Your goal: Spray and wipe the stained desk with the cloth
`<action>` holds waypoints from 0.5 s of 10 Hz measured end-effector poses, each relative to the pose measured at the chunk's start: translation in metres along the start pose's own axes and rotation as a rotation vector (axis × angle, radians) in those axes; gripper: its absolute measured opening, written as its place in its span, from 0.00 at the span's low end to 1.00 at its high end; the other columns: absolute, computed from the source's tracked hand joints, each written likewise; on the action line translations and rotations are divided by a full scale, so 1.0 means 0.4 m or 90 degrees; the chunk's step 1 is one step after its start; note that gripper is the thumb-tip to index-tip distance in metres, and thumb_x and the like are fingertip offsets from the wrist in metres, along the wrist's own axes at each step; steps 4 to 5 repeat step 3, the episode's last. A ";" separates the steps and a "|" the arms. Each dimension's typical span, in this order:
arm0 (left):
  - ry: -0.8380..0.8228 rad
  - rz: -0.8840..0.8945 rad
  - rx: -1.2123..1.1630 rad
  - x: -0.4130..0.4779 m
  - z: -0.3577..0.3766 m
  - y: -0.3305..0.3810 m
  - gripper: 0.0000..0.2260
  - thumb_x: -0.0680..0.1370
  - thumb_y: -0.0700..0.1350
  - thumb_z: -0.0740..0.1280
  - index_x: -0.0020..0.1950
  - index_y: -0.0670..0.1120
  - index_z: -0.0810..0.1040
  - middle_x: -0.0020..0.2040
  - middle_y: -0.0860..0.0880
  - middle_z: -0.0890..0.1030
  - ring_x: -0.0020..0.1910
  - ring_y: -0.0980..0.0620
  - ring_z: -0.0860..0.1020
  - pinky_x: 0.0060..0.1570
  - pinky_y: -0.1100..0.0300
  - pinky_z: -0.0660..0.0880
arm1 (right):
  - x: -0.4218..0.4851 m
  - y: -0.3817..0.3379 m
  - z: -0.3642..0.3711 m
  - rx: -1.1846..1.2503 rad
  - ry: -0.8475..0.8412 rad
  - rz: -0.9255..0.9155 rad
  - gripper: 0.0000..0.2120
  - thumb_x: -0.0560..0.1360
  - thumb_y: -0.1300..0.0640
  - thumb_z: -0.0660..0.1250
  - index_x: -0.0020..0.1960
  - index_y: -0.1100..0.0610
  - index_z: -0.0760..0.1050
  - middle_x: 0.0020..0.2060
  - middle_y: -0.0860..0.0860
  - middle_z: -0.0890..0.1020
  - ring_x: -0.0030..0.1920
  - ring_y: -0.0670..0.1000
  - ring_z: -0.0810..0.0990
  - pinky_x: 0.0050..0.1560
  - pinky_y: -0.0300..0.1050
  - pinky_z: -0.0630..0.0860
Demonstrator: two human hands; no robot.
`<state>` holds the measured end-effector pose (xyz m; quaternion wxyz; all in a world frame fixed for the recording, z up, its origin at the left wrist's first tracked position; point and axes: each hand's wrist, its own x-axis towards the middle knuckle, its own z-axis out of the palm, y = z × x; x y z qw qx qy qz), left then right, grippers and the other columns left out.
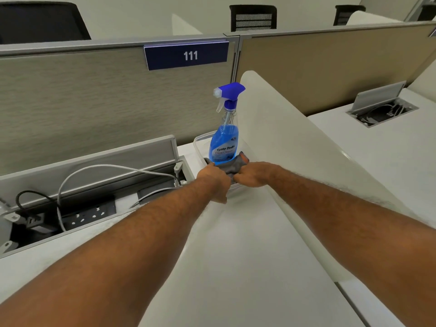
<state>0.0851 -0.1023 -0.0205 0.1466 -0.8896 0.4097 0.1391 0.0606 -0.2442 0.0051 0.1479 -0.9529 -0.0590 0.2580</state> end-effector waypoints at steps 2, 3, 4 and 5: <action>0.109 0.069 -0.064 -0.059 0.007 -0.012 0.29 0.76 0.55 0.68 0.75 0.52 0.64 0.68 0.50 0.75 0.68 0.48 0.71 0.73 0.49 0.63 | -0.032 0.003 0.000 -0.121 0.096 0.057 0.20 0.82 0.46 0.54 0.65 0.56 0.75 0.70 0.60 0.73 0.56 0.57 0.79 0.57 0.49 0.74; 0.167 0.062 -0.091 -0.123 -0.003 -0.031 0.29 0.76 0.60 0.66 0.74 0.51 0.65 0.70 0.49 0.71 0.68 0.47 0.70 0.72 0.48 0.64 | -0.049 -0.004 -0.006 -0.174 0.213 0.051 0.15 0.80 0.49 0.57 0.55 0.57 0.78 0.49 0.56 0.82 0.43 0.53 0.78 0.45 0.47 0.76; 0.167 0.062 -0.091 -0.123 -0.003 -0.031 0.29 0.76 0.60 0.66 0.74 0.51 0.65 0.70 0.49 0.71 0.68 0.47 0.70 0.72 0.48 0.64 | -0.049 -0.004 -0.006 -0.174 0.213 0.051 0.15 0.80 0.49 0.57 0.55 0.57 0.78 0.49 0.56 0.82 0.43 0.53 0.78 0.45 0.47 0.76; 0.167 0.062 -0.091 -0.123 -0.003 -0.031 0.29 0.76 0.60 0.66 0.74 0.51 0.65 0.70 0.49 0.71 0.68 0.47 0.70 0.72 0.48 0.64 | -0.049 -0.004 -0.006 -0.174 0.213 0.051 0.15 0.80 0.49 0.57 0.55 0.57 0.78 0.49 0.56 0.82 0.43 0.53 0.78 0.45 0.47 0.76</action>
